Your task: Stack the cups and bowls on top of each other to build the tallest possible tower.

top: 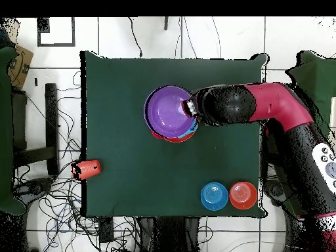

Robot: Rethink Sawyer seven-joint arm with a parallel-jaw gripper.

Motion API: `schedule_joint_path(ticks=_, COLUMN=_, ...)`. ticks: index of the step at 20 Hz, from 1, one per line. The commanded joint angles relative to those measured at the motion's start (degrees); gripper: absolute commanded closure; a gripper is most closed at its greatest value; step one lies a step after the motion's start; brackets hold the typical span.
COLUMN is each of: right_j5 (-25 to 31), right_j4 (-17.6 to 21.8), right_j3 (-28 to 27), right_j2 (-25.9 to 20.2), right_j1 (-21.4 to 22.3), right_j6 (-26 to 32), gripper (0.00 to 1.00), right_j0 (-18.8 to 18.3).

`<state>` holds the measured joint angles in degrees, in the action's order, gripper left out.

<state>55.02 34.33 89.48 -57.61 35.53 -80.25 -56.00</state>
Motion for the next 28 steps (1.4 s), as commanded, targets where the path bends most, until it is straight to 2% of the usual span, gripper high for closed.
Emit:
schedule_joint_path(ticks=1, right_j5=-1.1, right_j4=4.1, right_j3=2.7, right_j2=4.1, right_j1=-1.0, right_j6=7.1, gripper=1.00, right_j0=2.4)
schedule_joint_path(ticks=28, right_j5=0.0, right_j4=4.4, right_j3=2.5, right_j2=4.6, right_j1=-1.8, right_j6=8.4, gripper=1.00, right_j0=2.4)
